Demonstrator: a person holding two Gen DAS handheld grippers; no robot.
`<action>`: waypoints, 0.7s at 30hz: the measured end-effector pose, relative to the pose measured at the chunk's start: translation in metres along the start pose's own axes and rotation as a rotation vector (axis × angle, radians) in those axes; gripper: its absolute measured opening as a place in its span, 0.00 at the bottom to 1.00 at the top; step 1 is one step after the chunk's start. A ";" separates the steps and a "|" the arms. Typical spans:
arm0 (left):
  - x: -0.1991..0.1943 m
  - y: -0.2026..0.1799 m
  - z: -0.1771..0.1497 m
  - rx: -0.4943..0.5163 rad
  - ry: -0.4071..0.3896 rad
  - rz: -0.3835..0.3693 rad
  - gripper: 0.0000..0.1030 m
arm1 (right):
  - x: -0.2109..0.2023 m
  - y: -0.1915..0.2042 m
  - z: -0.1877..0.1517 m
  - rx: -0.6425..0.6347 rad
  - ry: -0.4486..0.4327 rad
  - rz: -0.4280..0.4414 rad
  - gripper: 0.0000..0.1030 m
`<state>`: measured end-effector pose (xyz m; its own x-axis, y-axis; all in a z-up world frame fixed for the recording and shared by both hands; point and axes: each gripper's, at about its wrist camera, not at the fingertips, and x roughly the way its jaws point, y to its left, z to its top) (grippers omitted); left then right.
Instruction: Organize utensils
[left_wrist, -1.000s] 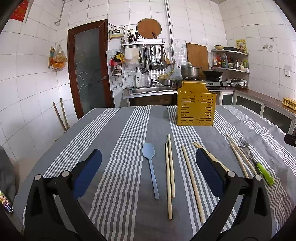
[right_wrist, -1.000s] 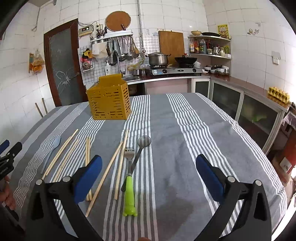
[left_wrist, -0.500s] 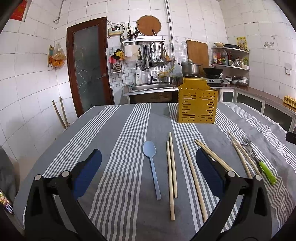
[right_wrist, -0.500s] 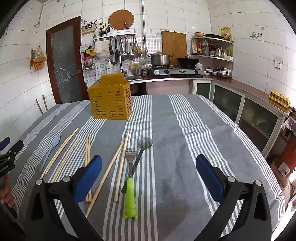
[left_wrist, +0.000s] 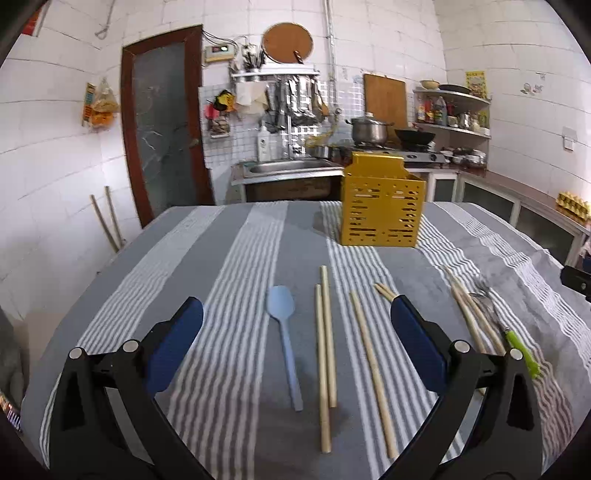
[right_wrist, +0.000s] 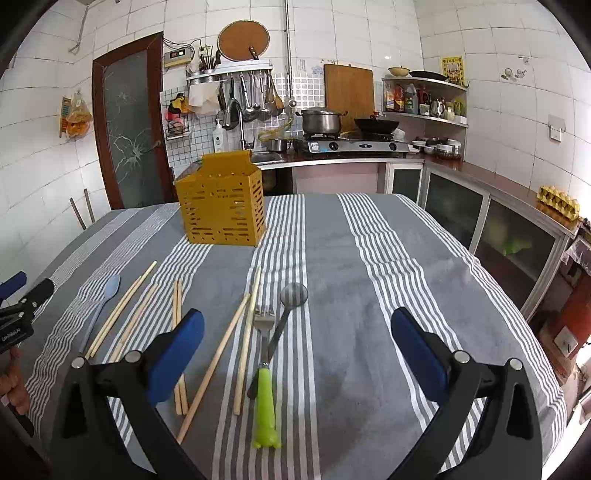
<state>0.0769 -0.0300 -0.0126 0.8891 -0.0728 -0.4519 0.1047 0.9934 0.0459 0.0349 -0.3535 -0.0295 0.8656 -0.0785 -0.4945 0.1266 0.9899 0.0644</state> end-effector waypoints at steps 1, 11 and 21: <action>0.001 0.000 0.002 -0.002 0.004 -0.002 0.95 | 0.001 0.001 0.001 -0.001 0.001 0.001 0.96; 0.012 -0.008 0.020 -0.014 0.001 -0.010 0.95 | 0.011 0.014 0.013 -0.031 0.006 0.009 0.96; 0.029 -0.012 0.033 -0.003 0.020 -0.044 0.95 | 0.012 0.030 0.032 -0.069 -0.009 0.056 0.96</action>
<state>0.1163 -0.0473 0.0034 0.8747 -0.1145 -0.4710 0.1420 0.9896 0.0232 0.0647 -0.3286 -0.0058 0.8749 -0.0239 -0.4838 0.0448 0.9985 0.0318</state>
